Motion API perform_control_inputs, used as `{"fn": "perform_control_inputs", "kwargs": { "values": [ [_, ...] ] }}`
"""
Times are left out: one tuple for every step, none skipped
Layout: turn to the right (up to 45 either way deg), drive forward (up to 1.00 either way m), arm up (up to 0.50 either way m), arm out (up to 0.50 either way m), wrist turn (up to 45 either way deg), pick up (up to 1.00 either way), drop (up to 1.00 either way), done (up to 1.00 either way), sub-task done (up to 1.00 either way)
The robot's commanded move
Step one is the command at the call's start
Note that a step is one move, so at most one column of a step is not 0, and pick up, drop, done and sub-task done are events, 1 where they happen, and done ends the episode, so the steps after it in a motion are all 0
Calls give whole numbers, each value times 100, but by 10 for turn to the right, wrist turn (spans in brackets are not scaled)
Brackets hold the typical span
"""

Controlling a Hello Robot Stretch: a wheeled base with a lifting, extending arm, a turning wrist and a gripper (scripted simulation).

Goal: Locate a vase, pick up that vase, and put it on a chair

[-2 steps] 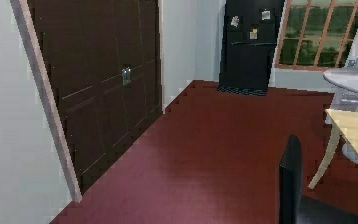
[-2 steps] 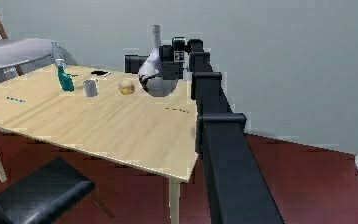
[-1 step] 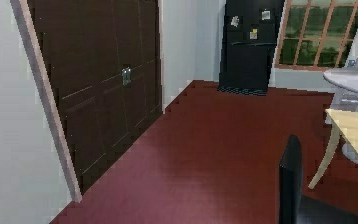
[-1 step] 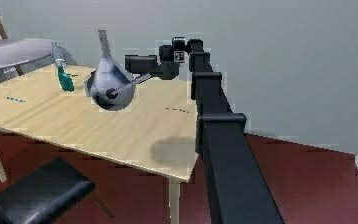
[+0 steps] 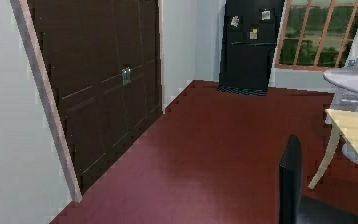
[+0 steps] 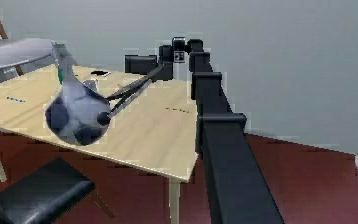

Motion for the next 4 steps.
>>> {"fn": "perform_control_inputs", "kwargs": {
  "values": [
    [0,0,0,0,-210,0,0,0,0],
    [0,0,0,-48,0,0,0,0,0],
    [-90,0,0,0,0,0,0,0,0],
    [0,30,0,0,0,0,0,0,0]
  ]
}}
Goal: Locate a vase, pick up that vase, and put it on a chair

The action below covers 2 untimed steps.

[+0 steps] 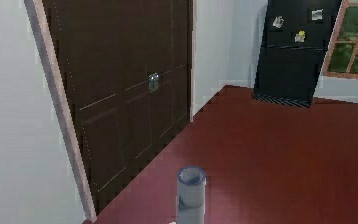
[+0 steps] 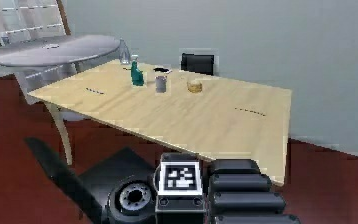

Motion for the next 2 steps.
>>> {"fn": "perform_control_inputs", "kwargs": {
  "values": [
    [-450,0,0,0,0,0,0,0,0],
    [-360,0,0,0,0,0,0,0,0]
  ]
}}
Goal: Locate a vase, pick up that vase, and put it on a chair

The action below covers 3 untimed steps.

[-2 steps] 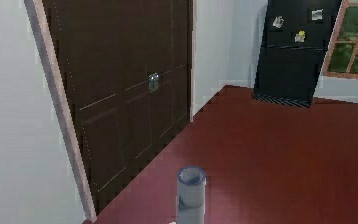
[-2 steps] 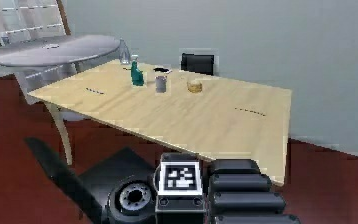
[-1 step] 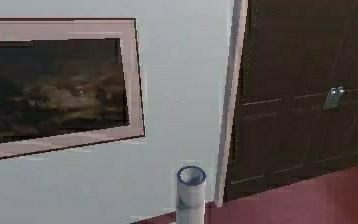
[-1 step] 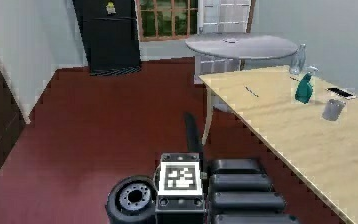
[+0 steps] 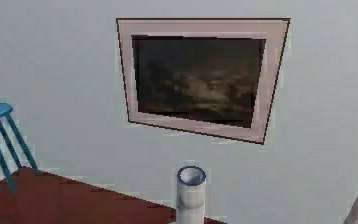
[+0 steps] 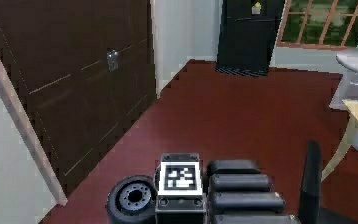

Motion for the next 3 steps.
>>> {"fn": "perform_control_inputs", "kwargs": {
  "values": [
    [450,0,0,0,0,0,0,0,0],
    [240,0,0,0,0,0,0,0,0],
    [0,0,0,48,0,0,0,0,0]
  ]
}}
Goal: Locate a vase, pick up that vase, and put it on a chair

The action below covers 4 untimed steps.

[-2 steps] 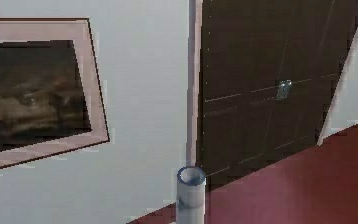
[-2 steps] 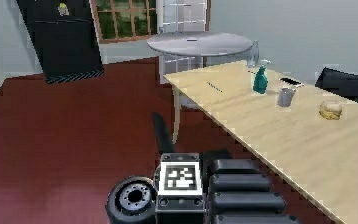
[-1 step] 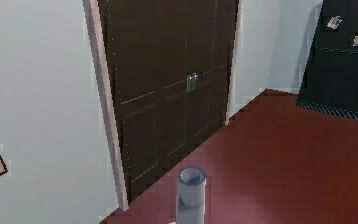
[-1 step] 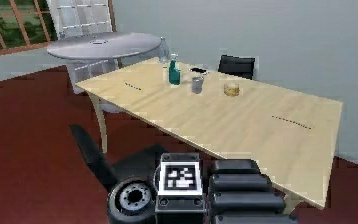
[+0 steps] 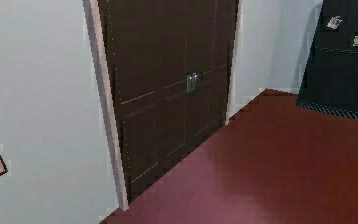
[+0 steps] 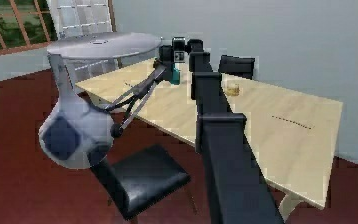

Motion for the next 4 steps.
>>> {"fn": "perform_control_inputs", "kwargs": {
  "values": [
    [0,0,0,0,450,0,0,0,0],
    [0,0,0,0,450,0,0,0,0],
    [0,0,-34,0,0,0,0,0,0],
    [0,0,-32,0,0,0,0,0,0]
  ]
}}
